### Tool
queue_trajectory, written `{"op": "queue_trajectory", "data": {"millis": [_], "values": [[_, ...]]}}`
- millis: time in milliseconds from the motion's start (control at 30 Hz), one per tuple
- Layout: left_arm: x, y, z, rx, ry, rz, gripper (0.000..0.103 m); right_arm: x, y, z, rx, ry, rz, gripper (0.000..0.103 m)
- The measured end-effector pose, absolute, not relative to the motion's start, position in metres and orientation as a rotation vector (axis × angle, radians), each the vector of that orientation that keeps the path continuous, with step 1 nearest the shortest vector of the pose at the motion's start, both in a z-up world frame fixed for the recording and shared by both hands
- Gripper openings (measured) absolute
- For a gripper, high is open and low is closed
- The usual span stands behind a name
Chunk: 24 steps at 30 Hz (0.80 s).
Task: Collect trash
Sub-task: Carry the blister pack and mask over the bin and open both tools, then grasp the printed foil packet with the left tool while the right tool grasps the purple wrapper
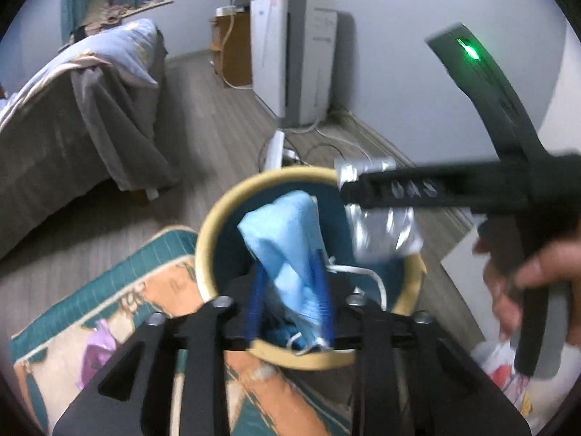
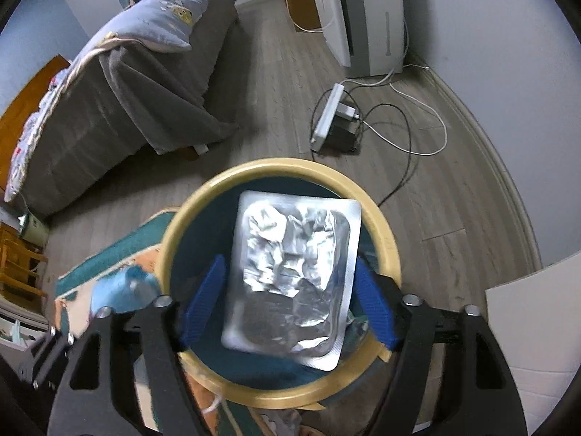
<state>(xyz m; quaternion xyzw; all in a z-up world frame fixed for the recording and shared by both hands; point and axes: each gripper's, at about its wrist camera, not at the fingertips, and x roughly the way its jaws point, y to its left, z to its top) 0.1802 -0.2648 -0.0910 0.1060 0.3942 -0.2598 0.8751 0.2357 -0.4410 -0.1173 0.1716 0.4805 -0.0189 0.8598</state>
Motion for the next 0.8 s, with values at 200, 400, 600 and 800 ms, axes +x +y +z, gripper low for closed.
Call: {"op": "queue_trajectory", "data": {"millis": [200, 400, 600, 800], "values": [[0.182, -0.25, -0.087, 0.212, 0.802, -0.484, 0.079, 0.238, -0.443, -0.115, 0.352, 1.0, -0.054, 0.087], [0.166, -0.203, -0.079, 0.169, 0.805, -0.413, 0.091, 0.236, -0.425, -0.107, 0.318, 0.997, -0.028, 0.093], [0.133, -0.128, -0.079, 0.173, 0.834, -0.292, 0.091, 0.235, -0.366, -0.1, 0.201, 1.009, 0.058, 0.096], [0.098, -0.059, -0.09, 0.14, 0.891, -0.18, 0.092, 0.226, -0.29, -0.094, 0.053, 1.014, 0.168, 0.096]]}}
